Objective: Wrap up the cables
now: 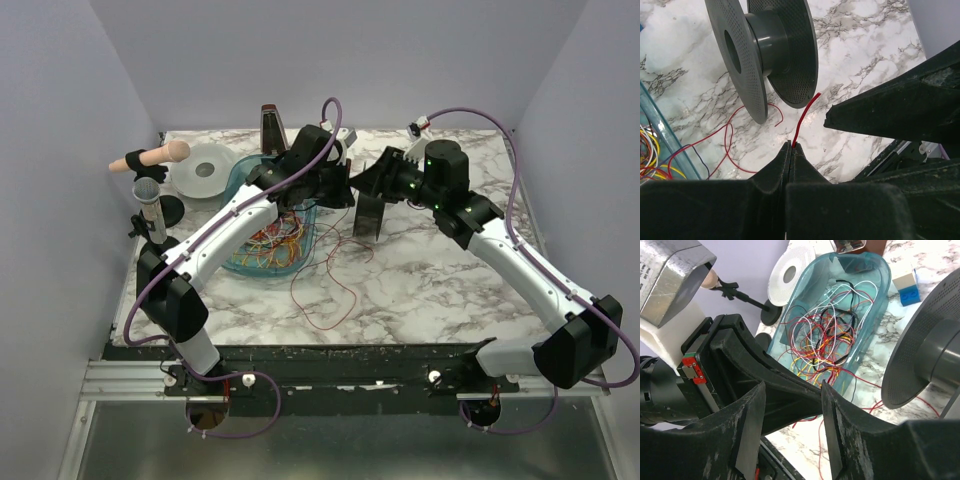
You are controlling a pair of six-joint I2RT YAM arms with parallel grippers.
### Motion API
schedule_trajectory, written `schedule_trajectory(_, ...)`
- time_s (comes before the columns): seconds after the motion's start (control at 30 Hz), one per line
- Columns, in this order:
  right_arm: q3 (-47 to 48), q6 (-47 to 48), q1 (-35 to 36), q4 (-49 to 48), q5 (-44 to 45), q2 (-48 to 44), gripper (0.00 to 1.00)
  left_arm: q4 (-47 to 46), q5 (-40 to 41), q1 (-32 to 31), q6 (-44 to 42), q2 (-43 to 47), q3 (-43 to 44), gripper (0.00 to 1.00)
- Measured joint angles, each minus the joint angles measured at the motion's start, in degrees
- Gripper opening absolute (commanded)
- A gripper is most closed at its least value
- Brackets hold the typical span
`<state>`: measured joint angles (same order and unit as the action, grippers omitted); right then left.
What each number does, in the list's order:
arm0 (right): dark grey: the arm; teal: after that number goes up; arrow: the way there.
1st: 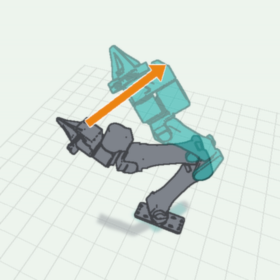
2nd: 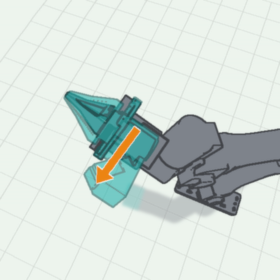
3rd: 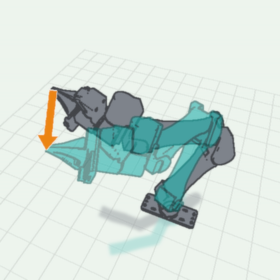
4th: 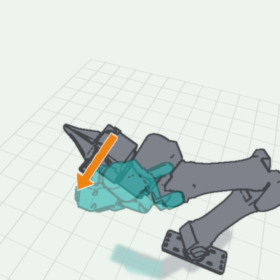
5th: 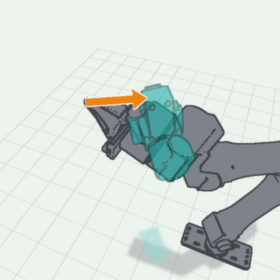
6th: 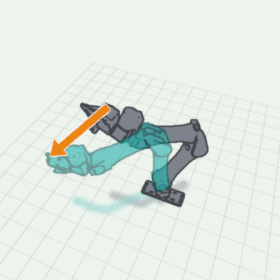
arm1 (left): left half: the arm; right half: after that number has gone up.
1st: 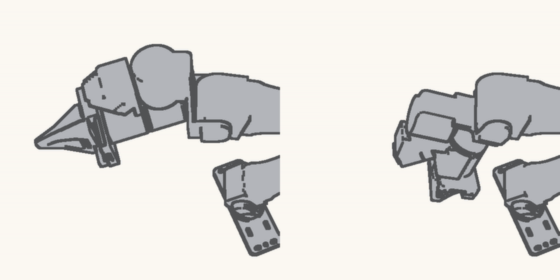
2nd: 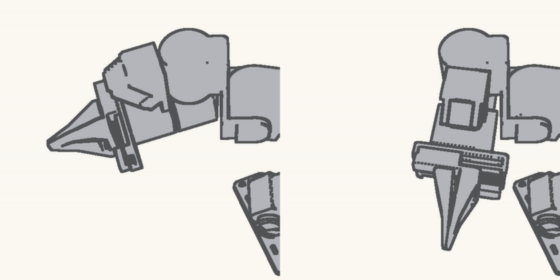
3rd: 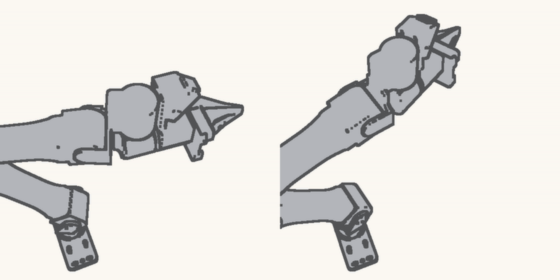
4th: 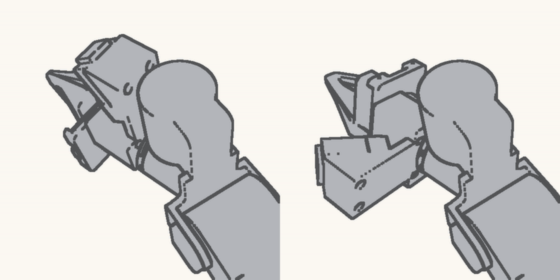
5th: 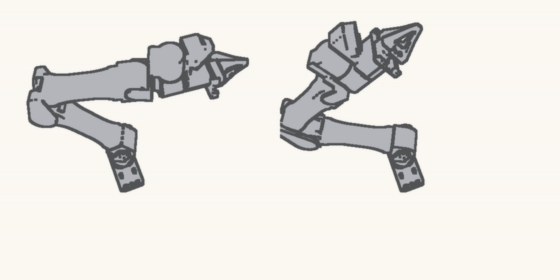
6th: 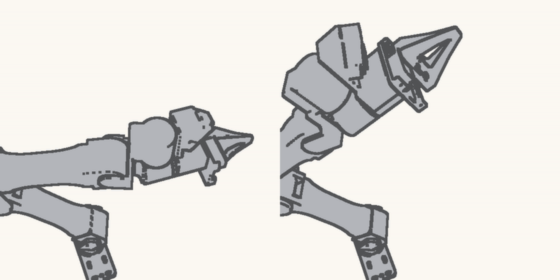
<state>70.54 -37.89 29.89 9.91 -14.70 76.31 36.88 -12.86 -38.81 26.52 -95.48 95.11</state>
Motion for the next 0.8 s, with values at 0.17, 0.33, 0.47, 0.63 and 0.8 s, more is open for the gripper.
schedule_trajectory(0.17,-1.03,-2.38,-0.07,-0.90,0.87,0.00,0.55,0.26,0.02,0.20,0.26,0.00,0.02,0.00)
schedule_trajectory(0.33,-1.33,-2.19,-0.72,0.44,4.42,-0.22,0.64,0.17,-0.31,0.33,0.37,0.00,0.02,0.00)
schedule_trajectory(0.47,4.07,2.14,-1.92,6.93,10.23,1.29,0.71,0.11,-0.68,0.17,0.35,0.00,0.02,0.00)
schedule_trajectory(0.63,13.81,8.74,-4.52,14.12,21.49,6.47,0.73,0.09,-0.57,0.35,-0.22,0.00,0.02,0.00)
schedule_trajectory(0.8,20.63,11.89,-4.94,18.95,25.90,15.69,0.73,0.07,-0.61,0.55,-0.55,0.00,0.02,0.00)
